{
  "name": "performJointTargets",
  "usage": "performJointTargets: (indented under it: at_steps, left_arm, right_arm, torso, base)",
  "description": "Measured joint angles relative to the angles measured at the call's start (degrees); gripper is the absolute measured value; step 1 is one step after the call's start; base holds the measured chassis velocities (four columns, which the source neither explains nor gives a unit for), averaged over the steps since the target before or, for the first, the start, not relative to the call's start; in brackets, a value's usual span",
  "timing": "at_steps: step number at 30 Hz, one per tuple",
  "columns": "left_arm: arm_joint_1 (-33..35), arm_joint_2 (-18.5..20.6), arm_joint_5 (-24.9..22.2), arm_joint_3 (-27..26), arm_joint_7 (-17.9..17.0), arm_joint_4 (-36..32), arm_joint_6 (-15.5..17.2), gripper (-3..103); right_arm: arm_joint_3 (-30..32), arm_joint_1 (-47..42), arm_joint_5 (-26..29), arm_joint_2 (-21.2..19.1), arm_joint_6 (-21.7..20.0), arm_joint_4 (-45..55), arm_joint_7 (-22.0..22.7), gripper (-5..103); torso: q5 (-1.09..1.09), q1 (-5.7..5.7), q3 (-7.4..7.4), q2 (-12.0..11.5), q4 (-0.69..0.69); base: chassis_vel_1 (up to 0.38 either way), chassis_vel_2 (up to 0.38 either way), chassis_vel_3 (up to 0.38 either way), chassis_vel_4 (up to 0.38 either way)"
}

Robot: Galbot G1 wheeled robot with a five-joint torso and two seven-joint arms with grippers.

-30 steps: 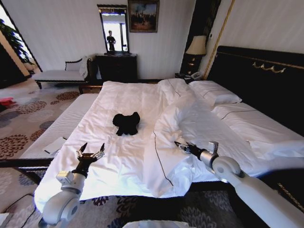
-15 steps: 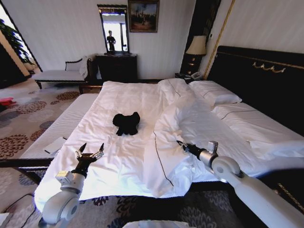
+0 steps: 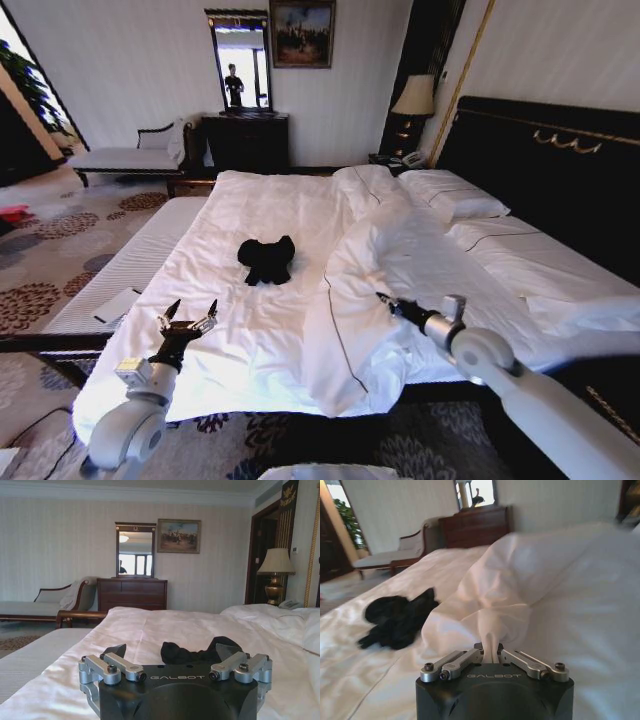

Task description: Fold the clothes on the bed.

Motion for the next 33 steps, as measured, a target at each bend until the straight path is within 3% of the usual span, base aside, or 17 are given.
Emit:
performJointTargets:
  at_steps: [7,17,33]
  left_arm:
    - [-1.2,0.0,-1.0,0.0,-0.2,0.4,0.0,100]
    - [-2.1,0.1,-2.3,0.1,-0.5,1.0,0.0,100]
    - [-3.2,0.2,-4.0,-0.5,-1.0,2.3,0.0,100]
  right_arm:
    - [12.4,-9.3,-1.7,-1.0,-0.2,5.1,0.6,1]
    - [31.7,-29.6,-8.9,6.2,-0.1,11.0,1.5,1]
    - [44.6,-34.1,-13.4,14.9,3.0,6.1,0.9,1]
  torso:
    - [0.00,0.00,0.00,0.0,0.00]
    - [0.00,-0.01,-0.01,0.0,-0.03]
    - [0.00,0.00,0.00,0.0,-0.02]
  base:
    - [0.000,0.000,0.000,0.000]
    - [0.000,0.000,0.000,0.000]
    - [0.000,0.000,0.000,0.000]
